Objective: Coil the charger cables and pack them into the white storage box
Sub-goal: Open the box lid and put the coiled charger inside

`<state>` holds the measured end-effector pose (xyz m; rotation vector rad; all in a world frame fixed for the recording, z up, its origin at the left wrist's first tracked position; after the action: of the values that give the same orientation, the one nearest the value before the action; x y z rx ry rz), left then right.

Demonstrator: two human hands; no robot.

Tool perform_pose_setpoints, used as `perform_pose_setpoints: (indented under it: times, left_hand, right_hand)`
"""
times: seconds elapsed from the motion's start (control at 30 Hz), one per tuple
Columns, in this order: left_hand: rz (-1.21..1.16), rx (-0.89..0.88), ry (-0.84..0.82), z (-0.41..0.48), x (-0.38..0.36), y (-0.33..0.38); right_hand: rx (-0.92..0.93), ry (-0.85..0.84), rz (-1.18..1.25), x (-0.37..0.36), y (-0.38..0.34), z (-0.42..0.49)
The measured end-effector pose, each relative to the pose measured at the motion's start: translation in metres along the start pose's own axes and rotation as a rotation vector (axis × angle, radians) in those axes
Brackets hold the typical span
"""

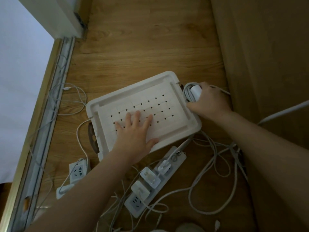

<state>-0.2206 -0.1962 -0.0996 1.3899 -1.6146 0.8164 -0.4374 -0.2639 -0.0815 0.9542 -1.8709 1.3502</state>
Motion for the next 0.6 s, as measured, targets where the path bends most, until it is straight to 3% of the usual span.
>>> perform_pose_setpoints:
  times: [0.07, 0.2, 0.43, 0.6]
  left_hand:
    - [-0.051, -0.046, 0.023, -0.009, 0.000, 0.004]
    - [0.036, -0.301, 0.154, -0.034, -0.008, 0.023]
    - [-0.123, -0.306, 0.121, -0.027, 0.011, 0.021]
    - [-0.219, -0.310, 0.360, -0.029, 0.047, 0.015]
  right_hand:
    - [0.004, 0.019, 0.002, 0.000, 0.002, -0.002]
    - [0.034, 0.129, 0.075, 0.002, 0.002, -0.009]
    - [0.076, 0.233, 0.273, 0.011, -0.016, -0.022]
    - [0.130, 0.277, 0.466, 0.023, -0.040, -0.022]
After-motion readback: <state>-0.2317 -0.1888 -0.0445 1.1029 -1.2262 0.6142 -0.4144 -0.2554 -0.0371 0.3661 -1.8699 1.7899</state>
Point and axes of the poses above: each hand's wrist, its own z-axis towards the middle knuckle, its own x-axis out of the back of the hand, y = z × x, the point moved 3 cm from there along z, towards the middle knuckle, and after that the axes turned 3 degrees about x, right-handed, at the moved point
